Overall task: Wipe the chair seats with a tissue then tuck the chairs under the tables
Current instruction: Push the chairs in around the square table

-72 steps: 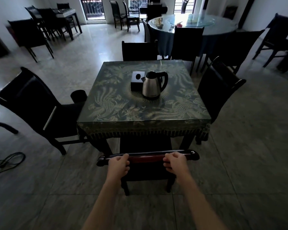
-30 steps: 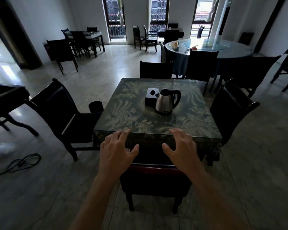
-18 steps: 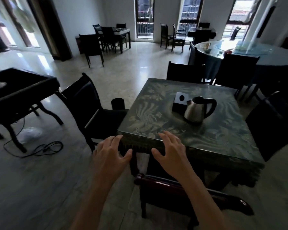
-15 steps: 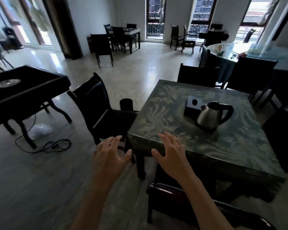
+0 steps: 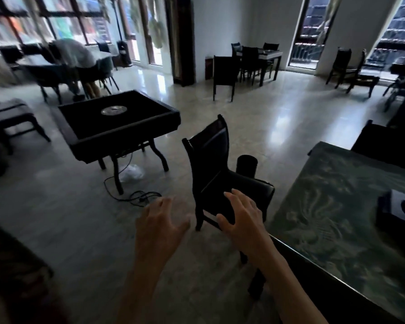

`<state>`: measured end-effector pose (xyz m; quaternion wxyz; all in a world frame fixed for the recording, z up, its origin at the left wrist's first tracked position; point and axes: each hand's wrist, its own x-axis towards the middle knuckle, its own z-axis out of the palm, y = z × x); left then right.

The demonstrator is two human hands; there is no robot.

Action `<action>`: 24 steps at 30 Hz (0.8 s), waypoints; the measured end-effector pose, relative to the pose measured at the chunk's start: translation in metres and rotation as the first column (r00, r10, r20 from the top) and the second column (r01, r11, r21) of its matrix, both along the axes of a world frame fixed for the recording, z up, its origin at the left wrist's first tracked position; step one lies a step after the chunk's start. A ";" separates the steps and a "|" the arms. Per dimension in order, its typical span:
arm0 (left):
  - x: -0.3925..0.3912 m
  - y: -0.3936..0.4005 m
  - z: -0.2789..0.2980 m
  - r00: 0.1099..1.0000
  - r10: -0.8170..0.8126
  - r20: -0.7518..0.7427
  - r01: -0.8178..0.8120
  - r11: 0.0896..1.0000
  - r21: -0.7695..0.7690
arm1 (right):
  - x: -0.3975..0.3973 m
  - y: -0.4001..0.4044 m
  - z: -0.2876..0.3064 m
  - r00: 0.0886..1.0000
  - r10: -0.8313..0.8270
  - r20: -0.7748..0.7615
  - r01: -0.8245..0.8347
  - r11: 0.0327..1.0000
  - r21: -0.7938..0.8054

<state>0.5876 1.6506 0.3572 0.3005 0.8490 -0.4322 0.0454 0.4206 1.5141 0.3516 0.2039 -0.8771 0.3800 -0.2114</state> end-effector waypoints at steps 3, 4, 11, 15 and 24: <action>0.039 -0.004 0.001 0.997 0.072 0.022 -0.073 0.997 0.006 | 0.049 -0.014 0.000 0.998 0.065 -0.012 -0.065 0.998 0.008; 0.051 -0.007 0.001 0.995 0.098 0.027 -0.098 0.995 0.002 | 0.063 -0.018 0.000 0.996 0.085 -0.013 -0.085 0.996 0.011; 0.124 -0.038 -0.003 0.978 0.206 0.034 -0.207 0.978 0.017 | 0.157 -0.062 -0.003 0.980 0.197 -0.013 -0.197 0.980 0.019; 0.176 -0.075 -0.003 0.965 0.259 0.043 -0.260 0.965 0.028 | 0.218 -0.103 -0.004 0.969 0.248 -0.008 -0.248 0.969 -0.002; 0.289 -0.163 0.004 0.947 0.315 0.058 -0.317 0.948 0.037 | 0.349 -0.198 -0.001 0.953 0.303 -0.008 -0.303 0.953 -0.001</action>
